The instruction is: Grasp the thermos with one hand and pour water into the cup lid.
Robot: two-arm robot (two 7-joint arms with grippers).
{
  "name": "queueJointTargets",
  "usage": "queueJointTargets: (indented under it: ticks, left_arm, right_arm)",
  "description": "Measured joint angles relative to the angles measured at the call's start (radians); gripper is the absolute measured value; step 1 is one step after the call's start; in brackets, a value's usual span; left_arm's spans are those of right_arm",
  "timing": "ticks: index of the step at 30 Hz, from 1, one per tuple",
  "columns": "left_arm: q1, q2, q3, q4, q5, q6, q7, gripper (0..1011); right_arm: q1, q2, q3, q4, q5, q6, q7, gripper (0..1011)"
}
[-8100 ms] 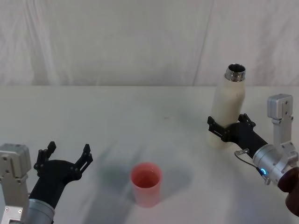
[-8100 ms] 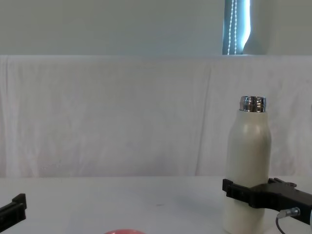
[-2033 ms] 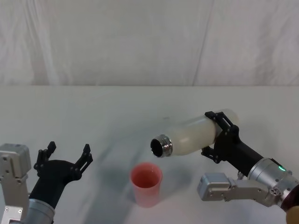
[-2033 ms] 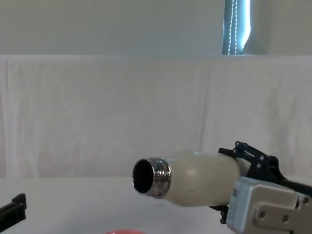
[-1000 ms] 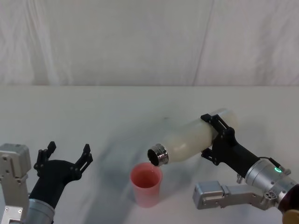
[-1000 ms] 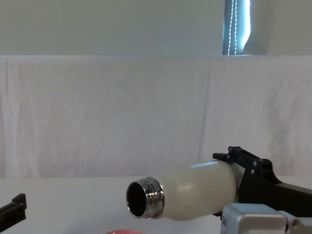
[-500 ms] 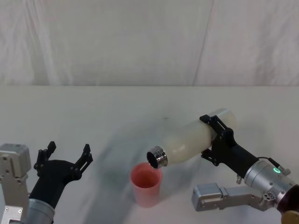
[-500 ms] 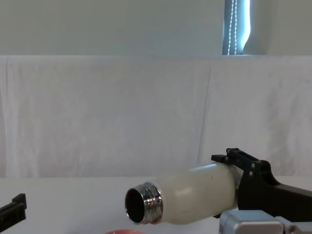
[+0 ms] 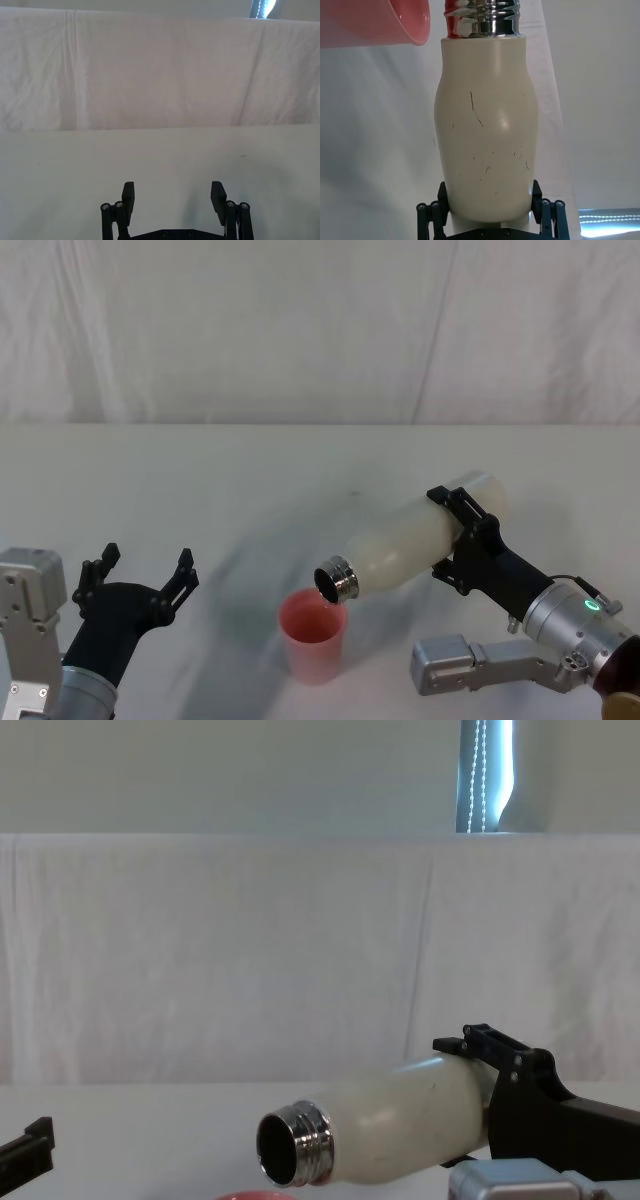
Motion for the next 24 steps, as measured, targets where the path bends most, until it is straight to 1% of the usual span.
queueJointTargets:
  ticks: [24]
  left_arm:
    - [0.000, 0.000, 0.000, 0.000, 0.000, 0.000, 0.000, 1001]
  right_arm:
    - [0.011, 0.008, -0.009, -0.005, -0.012, 0.000, -0.004, 962]
